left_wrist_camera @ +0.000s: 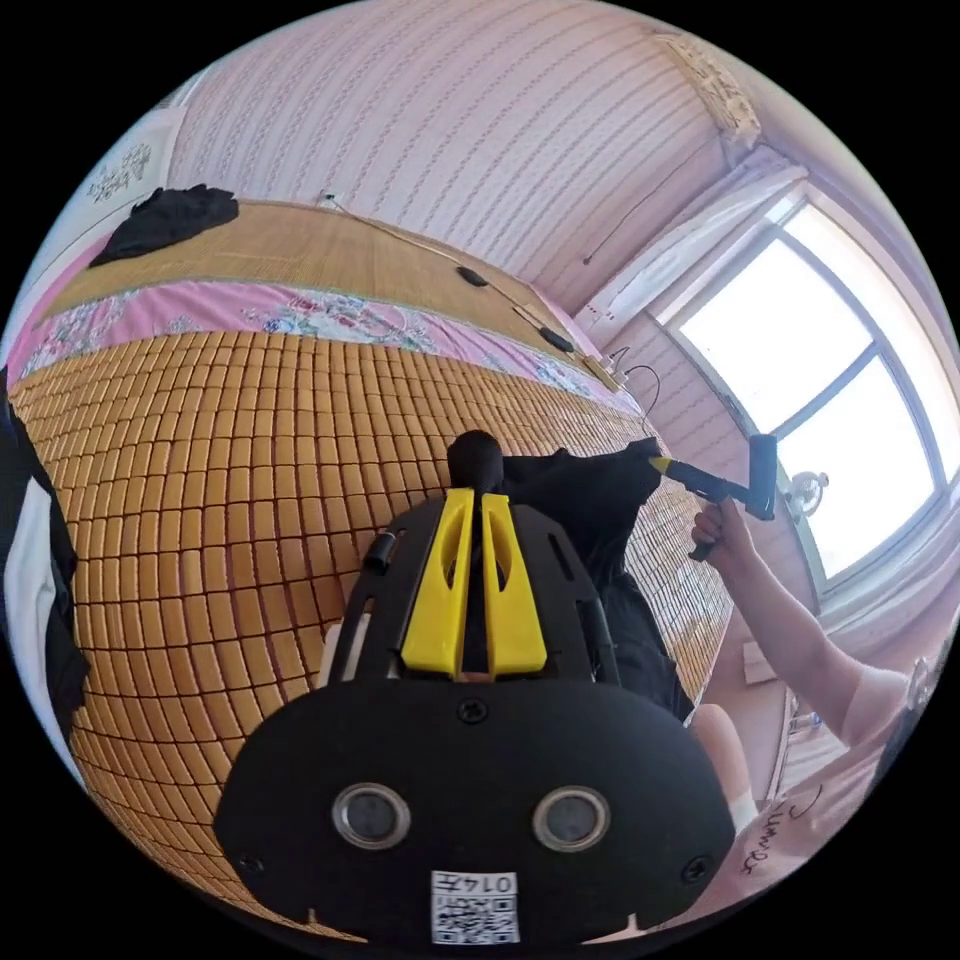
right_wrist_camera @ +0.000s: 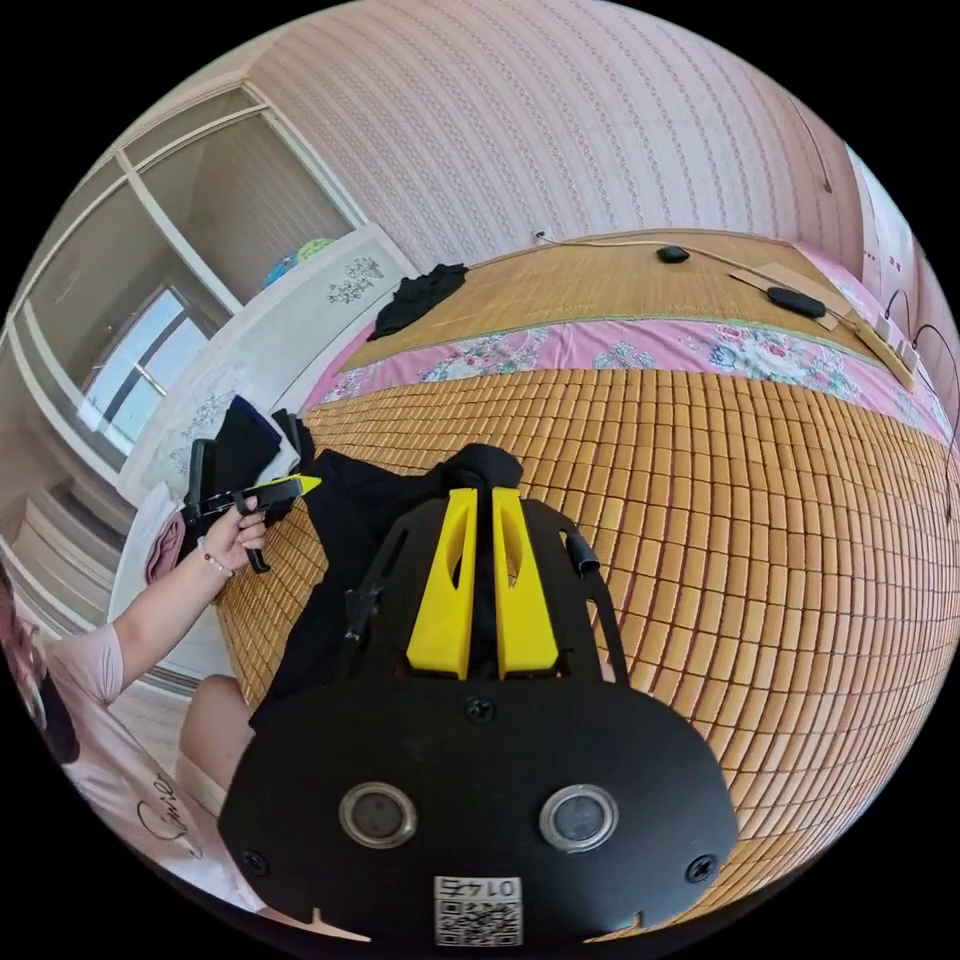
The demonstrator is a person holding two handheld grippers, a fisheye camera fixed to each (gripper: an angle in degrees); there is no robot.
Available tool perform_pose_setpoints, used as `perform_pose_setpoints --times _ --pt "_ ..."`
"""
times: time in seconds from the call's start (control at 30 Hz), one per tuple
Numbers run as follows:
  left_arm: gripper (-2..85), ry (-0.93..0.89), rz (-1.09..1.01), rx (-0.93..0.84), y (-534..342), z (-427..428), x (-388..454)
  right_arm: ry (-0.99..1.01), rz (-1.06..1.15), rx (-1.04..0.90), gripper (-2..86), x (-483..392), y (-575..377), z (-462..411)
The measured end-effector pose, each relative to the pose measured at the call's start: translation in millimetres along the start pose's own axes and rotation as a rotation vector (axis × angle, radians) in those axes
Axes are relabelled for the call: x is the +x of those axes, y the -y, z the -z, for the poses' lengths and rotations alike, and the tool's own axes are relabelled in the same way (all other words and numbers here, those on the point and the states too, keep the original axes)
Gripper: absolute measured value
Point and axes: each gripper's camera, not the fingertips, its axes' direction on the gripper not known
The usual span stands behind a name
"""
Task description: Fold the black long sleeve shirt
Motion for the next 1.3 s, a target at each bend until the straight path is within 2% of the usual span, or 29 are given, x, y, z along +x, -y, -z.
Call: perform_pose_setpoints --times 0.13,0.2,0.3,0.37,0.47,0.67,0.77,0.87,0.97,1.07,1.17,1.3 --pt "-1.0 -0.06 -0.187 0.004 -55 49 43 0.048 0.123 0.007 1.7 -33 -54 64" --pt "-1.0 -0.092 -0.239 -0.038 -93 64 58 0.018 0.16 -0.065 1.5 -49 -108 94" --pt "-0.9 -0.087 -0.229 -0.158 -164 61 69 -0.02 0.093 -0.223 1.0 -54 -185 94" --pt "-0.8 -0.023 -0.182 -0.3 -218 31 72 -0.036 0.036 -0.346 0.4 -51 -226 76" --pt "-0.2 0.086 -0.103 -0.437 -266 -3 74 -0.194 -0.033 -0.43 -0.3 -50 -273 57" --pt "3.4 0.232 -0.167 -0.393 -287 9 106 -0.26 -0.027 -0.297 0.6 -68 -276 113" --pt "4.5 0.198 -0.284 -0.363 -285 1 145 -0.269 0.059 -0.255 3.9 -94 -263 126" --pt "6.7 0.108 -0.368 -0.356 -289 -27 188 -0.22 0.012 -0.297 9.8 -99 -262 119" --pt "8.1 -0.001 -0.428 -0.4 -304 -72 224 -0.102 -0.126 -0.361 8.4 -84 -276 110" --pt "5.9 0.037 -0.492 -0.54 -326 -124 247 -0.076 -0.165 -0.336 5.6 -83 -287 124" --pt "0.5 0.111 -0.568 -0.554 -336 -129 257 -0.074 -0.136 -0.298 4.0 -91 -290 157" --pt "-0.3 0.025 -0.595 -0.556 -343 -105 258 -0.055 -0.107 -0.282 2.9 -100 -298 191"
